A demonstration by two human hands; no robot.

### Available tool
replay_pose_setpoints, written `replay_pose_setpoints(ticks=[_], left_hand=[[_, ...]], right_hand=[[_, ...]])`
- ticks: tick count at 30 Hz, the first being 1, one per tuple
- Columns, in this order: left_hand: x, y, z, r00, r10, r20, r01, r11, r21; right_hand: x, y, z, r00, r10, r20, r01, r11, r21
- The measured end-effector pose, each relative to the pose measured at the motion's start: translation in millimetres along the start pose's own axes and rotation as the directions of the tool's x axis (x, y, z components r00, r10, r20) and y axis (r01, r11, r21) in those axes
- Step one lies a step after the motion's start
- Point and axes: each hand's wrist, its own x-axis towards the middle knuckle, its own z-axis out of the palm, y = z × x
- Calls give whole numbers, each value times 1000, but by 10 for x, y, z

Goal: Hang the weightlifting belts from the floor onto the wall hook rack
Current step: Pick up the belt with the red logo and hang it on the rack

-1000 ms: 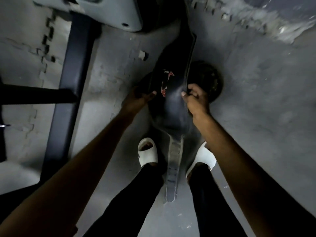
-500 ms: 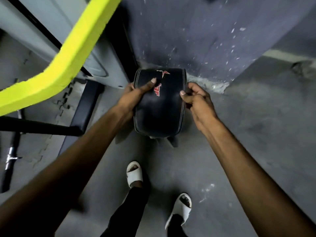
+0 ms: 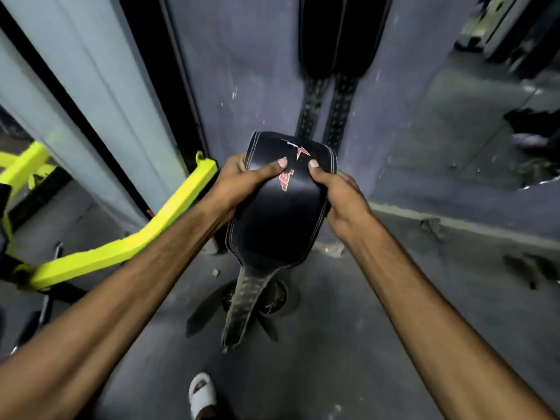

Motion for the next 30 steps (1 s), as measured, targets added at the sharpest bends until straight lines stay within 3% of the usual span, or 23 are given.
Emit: replay_pose_setpoints(ticks=[6,10,17,20,23,26,28,30], left_hand=[[-489,1681,115,968,244,55,-245,970,12],[-879,2410,76,935,344,88,-348,937,27],[-1466,2547,-108,893,450,-1,-449,891,-63],[-1567,2460,-190,875,484,23,-484,875,13],[-1548,2487,-358,860,482,168,-501,861,91],[-1631,2707,-567,839,416,351,-519,805,288],[-1734,3029,-674,813,443,377,-541,815,209],[-1761,3450,-772,805,465,367,-501,866,1]], right_hand=[[-840,-1461,297,960,-271,-70,277,957,88],[-1315,-2242,498,907,-413,-82,419,904,83],[-2012,-3035,964,791,-608,-70,611,791,33],[-2248,-3246,1104,747,-660,-78,663,748,22],[-2431,-3421,1207,715,-692,-101,696,718,5],[-2574,-3573,1280,688,-719,-97,723,691,-4],[-2650,-3666,1314,667,-740,-91,743,669,5],[-2721,-3738,1350,647,-757,-88,761,648,16]])
